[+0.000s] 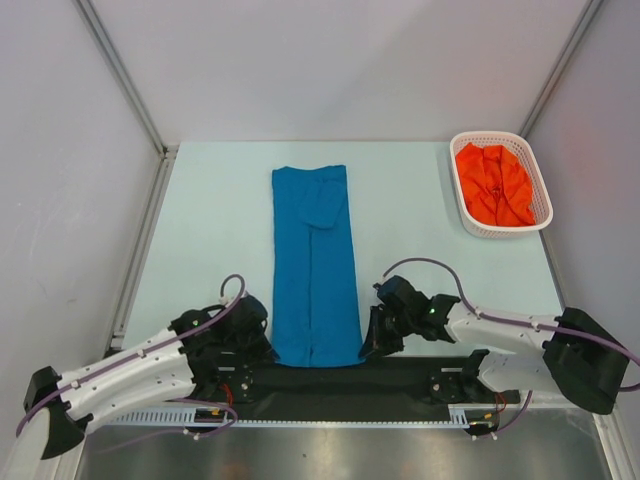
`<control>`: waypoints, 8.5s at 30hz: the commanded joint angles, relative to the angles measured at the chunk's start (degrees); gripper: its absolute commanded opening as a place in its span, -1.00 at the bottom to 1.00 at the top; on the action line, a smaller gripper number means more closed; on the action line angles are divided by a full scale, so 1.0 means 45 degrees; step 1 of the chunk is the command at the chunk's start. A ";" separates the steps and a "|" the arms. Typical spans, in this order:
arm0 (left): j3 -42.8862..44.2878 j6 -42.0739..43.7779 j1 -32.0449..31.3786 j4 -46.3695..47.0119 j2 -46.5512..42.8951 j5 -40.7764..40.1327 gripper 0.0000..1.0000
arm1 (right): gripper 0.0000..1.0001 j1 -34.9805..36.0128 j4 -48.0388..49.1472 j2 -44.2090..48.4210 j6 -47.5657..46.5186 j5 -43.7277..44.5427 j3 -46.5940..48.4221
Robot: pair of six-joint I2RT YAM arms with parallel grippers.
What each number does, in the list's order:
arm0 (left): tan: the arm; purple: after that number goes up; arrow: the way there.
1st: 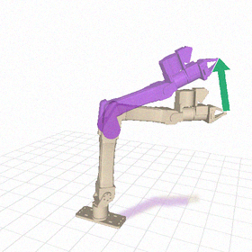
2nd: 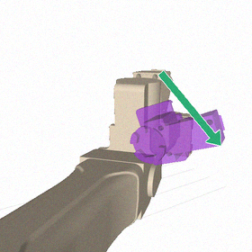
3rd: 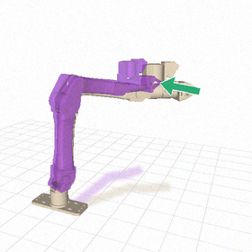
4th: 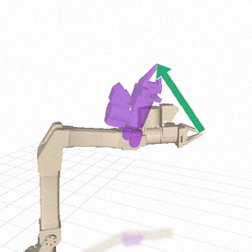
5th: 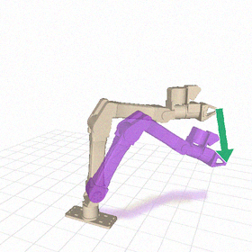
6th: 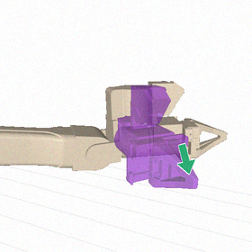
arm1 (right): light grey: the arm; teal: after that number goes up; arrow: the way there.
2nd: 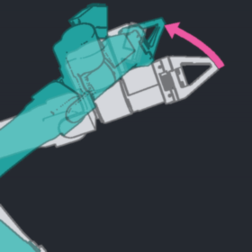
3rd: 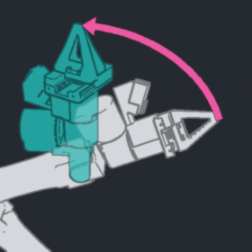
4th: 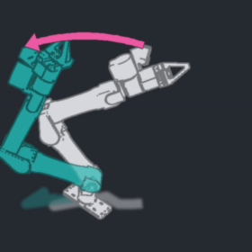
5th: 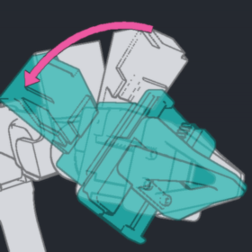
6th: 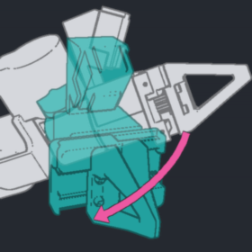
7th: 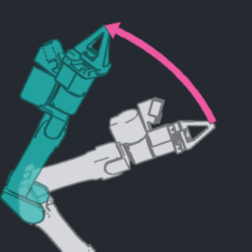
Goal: Fold and stack the t-shirts
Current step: Fold the tshirt
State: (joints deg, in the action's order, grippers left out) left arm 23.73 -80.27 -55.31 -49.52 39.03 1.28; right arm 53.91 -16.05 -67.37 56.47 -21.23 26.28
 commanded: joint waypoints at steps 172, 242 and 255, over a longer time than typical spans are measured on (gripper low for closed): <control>1.3774 1.4673 0.9381 0.1982 1.4808 -0.0011 0.47 | -0.22 -0.7215 -0.6065 -1.1107 -0.9014 -0.0827 1.5962; 0.5762 1.3269 0.4186 0.2334 0.3458 -0.4810 0.69 | 0.79 0.1084 -0.1062 -0.2937 -1.5806 0.7841 0.5450; 0.5802 1.3854 0.4810 0.1940 0.0646 -0.3431 0.44 | 0.76 0.1341 -0.0787 -0.3544 -1.8624 0.7768 0.4686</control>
State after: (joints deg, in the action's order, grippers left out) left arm 49.32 -19.88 -33.95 -40.97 43.20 -17.17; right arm 60.75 -20.23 -84.97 -25.15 14.52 46.15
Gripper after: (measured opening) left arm 0.723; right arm 0.882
